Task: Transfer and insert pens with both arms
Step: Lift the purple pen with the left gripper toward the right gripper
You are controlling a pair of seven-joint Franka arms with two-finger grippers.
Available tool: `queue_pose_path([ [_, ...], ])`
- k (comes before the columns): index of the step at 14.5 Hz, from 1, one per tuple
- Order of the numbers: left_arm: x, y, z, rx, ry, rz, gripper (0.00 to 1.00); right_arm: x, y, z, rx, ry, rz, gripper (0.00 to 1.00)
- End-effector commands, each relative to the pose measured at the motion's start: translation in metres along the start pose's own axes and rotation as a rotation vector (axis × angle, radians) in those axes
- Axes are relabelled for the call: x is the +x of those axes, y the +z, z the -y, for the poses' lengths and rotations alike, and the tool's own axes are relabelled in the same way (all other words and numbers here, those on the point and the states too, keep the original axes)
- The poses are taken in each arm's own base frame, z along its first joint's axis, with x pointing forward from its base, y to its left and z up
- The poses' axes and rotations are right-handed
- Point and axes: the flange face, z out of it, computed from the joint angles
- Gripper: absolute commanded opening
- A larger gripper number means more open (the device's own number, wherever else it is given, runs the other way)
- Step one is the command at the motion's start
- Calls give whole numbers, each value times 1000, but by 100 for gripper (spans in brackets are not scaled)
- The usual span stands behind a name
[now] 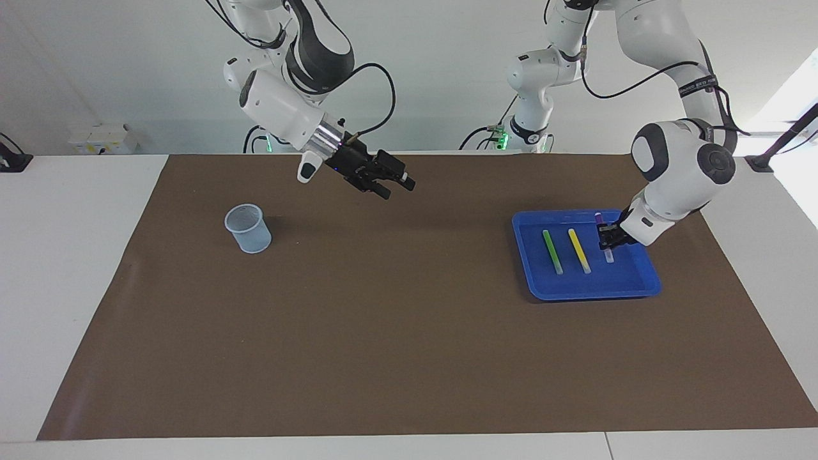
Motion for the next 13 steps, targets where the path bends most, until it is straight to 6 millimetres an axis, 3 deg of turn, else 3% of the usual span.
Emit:
queue_pose_path([
  [1,-10,-37,-54,-107,-290,58,0,-3,-4,-3,29,-6,-5,100],
  [4,-34,-52,-120,-227,-645,130,0,-6,-1,-2,26,0,-1,100],
  [7,-45,-58,-164,-338,-881,209,0,-13,4,2,25,-4,5,100],
  [9,-53,-53,-189,-385,-995,257,0,-19,10,11,32,13,-12,100],
  [13,-74,-41,-212,-464,-1059,353,0,-36,25,36,52,-11,-49,100],
])
